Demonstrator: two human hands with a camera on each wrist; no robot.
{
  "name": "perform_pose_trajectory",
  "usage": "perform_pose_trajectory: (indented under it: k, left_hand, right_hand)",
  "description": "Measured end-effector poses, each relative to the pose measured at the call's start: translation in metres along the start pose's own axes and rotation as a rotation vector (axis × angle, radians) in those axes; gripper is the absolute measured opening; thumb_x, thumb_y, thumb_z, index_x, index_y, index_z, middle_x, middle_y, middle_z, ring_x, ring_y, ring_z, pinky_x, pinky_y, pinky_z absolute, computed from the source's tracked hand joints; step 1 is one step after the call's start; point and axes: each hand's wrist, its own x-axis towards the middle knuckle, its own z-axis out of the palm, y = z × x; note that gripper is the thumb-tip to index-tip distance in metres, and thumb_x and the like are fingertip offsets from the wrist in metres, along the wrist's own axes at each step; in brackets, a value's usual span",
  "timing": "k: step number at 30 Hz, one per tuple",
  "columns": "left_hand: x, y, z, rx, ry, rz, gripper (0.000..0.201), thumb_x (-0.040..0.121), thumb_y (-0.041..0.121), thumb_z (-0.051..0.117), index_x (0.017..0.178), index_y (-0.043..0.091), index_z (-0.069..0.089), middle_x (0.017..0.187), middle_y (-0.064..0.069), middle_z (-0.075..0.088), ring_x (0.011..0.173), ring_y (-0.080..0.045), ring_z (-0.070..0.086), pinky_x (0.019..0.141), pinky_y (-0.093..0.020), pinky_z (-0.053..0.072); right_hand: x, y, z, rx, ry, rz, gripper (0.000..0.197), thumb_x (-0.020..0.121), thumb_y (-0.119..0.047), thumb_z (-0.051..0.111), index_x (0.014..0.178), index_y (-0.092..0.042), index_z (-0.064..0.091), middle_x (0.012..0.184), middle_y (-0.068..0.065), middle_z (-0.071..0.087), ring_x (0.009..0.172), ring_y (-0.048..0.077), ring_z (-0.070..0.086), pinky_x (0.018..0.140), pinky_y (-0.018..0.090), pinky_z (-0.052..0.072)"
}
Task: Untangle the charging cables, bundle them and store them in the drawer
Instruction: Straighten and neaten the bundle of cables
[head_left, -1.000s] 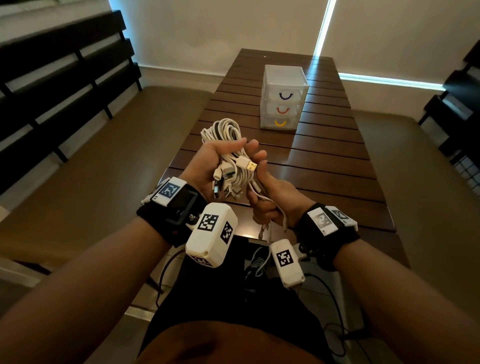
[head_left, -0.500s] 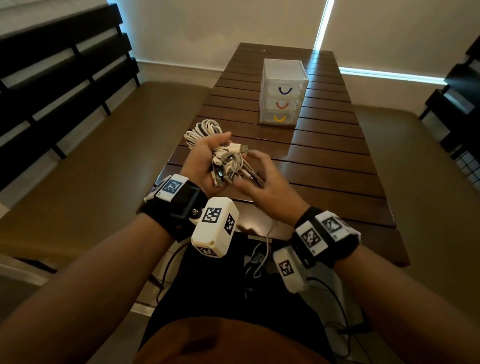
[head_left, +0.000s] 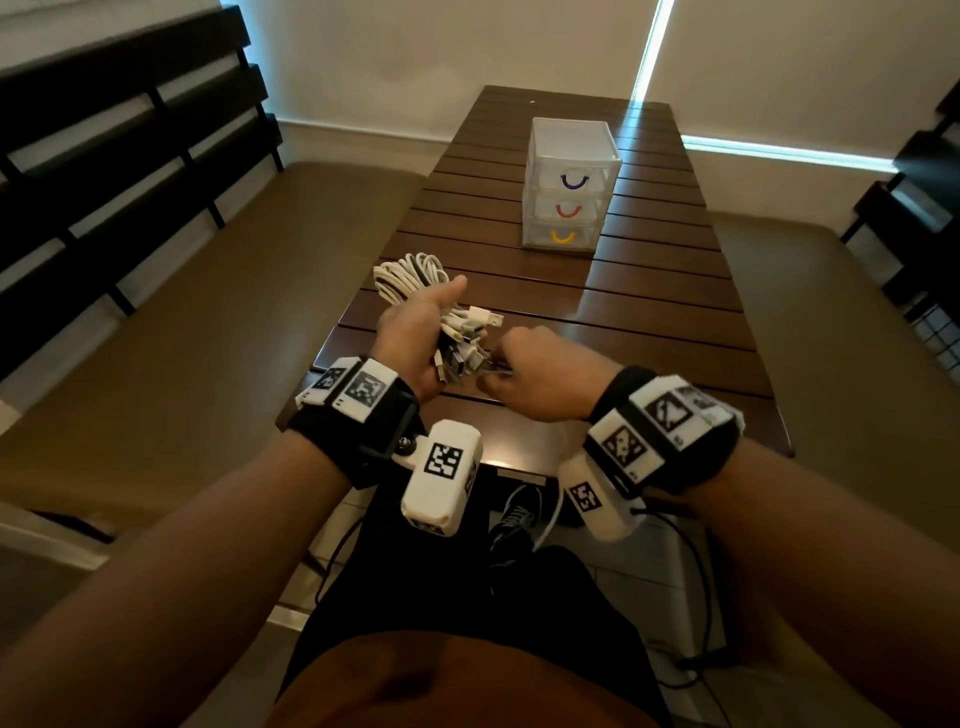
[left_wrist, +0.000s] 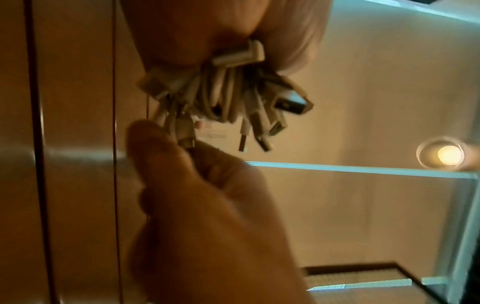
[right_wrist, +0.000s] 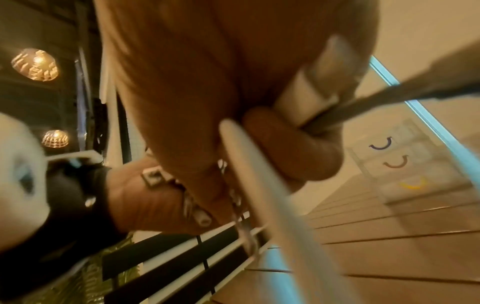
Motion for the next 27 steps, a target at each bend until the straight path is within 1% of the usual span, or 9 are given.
perform_pose_trajectory:
  k: [3,6,8,11,14,16,20,25,27]
  left_hand:
    - [0.0,0.003,0.006,0.066,0.085,0.139,0.056,0.076,0.02,0.078,0.121,0.001,0.052,0.071,-0.011,0.063,0.06,-0.027,0.066,0.06,-0.04,0.056]
    - [0.001,0.017,0.008,0.016,0.023,0.134,0.056,0.08,0.017,0.075,0.126,0.0,0.046,0.063,-0.009,0.063,0.056,-0.026,0.065,0.062,-0.043,0.056]
    - [0.004,0.02,0.006,0.096,0.061,0.149,0.042,0.079,0.016,0.076,0.112,0.003,0.054,0.069,-0.009,0.063,0.058,-0.025,0.067,0.063,-0.043,0.057]
    - [0.004,0.022,0.006,0.307,0.095,0.26,0.022,0.077,0.018,0.077,0.091,0.012,0.061,0.081,-0.009,0.065,0.077,-0.03,0.069,0.077,-0.052,0.058]
    - [0.002,0.028,0.006,0.49,0.066,0.198,0.043,0.074,0.031,0.079,0.106,0.011,0.06,0.102,-0.013,0.069,0.091,-0.031,0.069,0.082,-0.049,0.057]
    - [-0.001,0.036,0.002,0.589,-0.041,0.081,0.062,0.073,0.038,0.079,0.12,0.007,0.054,0.106,-0.017,0.069,0.087,-0.03,0.071,0.076,-0.044,0.059]
    - [-0.009,0.05,-0.011,0.586,-0.451,-0.161,0.036,0.088,0.037,0.061,0.101,0.004,0.06,0.083,-0.015,0.07,0.066,-0.023,0.069,0.062,-0.031,0.058]
    - [0.001,0.045,-0.019,0.502,-0.548,-0.146,0.058,0.067,0.046,0.081,0.103,0.005,0.059,0.092,-0.016,0.059,0.073,-0.027,0.058,0.073,-0.037,0.048]
    - [0.002,0.042,-0.021,0.493,-0.563,-0.145,0.054,0.073,0.043,0.078,0.107,0.005,0.06,0.092,-0.015,0.055,0.074,-0.025,0.056,0.071,-0.036,0.047]
  right_hand:
    - [0.001,0.002,-0.02,0.0,-0.006,-0.046,0.019,0.091,-0.037,0.058,0.1,-0.021,0.063,0.088,-0.003,0.062,0.074,0.011,0.057,0.057,0.02,0.04]
    - [-0.004,0.009,-0.036,-0.098,0.035,-0.083,0.015,0.088,-0.037,0.063,0.093,-0.023,0.066,0.08,-0.005,0.062,0.075,0.015,0.06,0.06,0.025,0.043]
    - [-0.009,0.014,-0.047,-0.171,0.063,-0.103,0.006,0.089,-0.035,0.061,0.084,-0.031,0.063,0.073,-0.008,0.058,0.076,0.019,0.061,0.063,0.029,0.044]
    - [-0.016,0.017,-0.057,-0.298,0.113,-0.148,0.009,0.089,-0.036,0.057,0.088,-0.033,0.065,0.081,-0.004,0.063,0.08,0.021,0.06,0.072,0.035,0.05]
    - [-0.015,0.017,-0.063,-0.312,0.127,-0.245,0.016,0.091,-0.037,0.058,0.091,-0.025,0.068,0.085,-0.004,0.064,0.079,0.017,0.059,0.074,0.036,0.05]
    - [-0.014,0.02,-0.065,-0.137,0.084,-0.273,0.018,0.089,-0.038,0.064,0.092,-0.021,0.071,0.085,-0.006,0.064,0.078,0.011,0.06,0.073,0.032,0.05]
    - [-0.012,0.024,-0.065,0.227,0.149,-0.39,0.017,0.087,-0.022,0.069,0.087,-0.006,0.069,0.08,0.0,0.067,0.073,0.007,0.059,0.068,0.017,0.045]
    - [-0.009,0.027,-0.06,0.465,0.139,-0.425,0.012,0.092,-0.009,0.061,0.101,-0.002,0.067,0.073,-0.019,0.061,0.069,-0.004,0.054,0.068,0.012,0.042]
    - [-0.009,0.026,-0.057,0.508,0.127,-0.438,0.021,0.092,-0.004,0.059,0.112,-0.011,0.065,0.081,-0.028,0.063,0.077,-0.009,0.057,0.072,0.01,0.043]
